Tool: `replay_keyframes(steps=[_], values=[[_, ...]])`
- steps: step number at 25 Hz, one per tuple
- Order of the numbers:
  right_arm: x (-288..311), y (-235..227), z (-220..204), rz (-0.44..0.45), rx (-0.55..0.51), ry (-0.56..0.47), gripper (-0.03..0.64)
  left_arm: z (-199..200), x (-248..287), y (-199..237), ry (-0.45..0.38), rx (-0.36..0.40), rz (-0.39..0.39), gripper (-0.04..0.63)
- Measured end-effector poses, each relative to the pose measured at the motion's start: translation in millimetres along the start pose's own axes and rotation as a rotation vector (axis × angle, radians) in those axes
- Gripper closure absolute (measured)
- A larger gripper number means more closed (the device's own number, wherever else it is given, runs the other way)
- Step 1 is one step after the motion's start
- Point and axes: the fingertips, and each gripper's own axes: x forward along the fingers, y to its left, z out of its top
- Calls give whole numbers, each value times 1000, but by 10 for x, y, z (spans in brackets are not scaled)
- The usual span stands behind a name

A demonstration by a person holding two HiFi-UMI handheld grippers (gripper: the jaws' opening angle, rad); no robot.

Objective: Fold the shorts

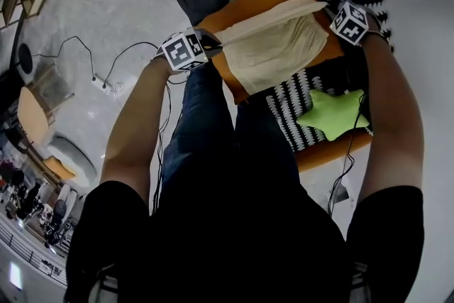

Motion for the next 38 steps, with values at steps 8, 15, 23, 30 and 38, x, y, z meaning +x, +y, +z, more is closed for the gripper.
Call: replay_keyframes(steps=[8, 15, 23, 30, 38], values=[[-2, 372, -382, -5, 43, 15, 578, 7, 553, -735, 37, 30, -90, 567], [192, 712, -674, -13, 61, 45, 578, -77, 981, -993, 77, 88, -70, 566], [449, 1021, -883, -57, 84, 69, 578, -240, 1573, -1360, 110, 73, -56, 566], [600, 1135, -1020, -89, 78, 90, 580, -316, 1914, -1496, 117, 105, -64, 566], [712, 1253, -1115, -115, 56, 121, 581, -460, 2137, -1485, 130, 118, -36, 566]])
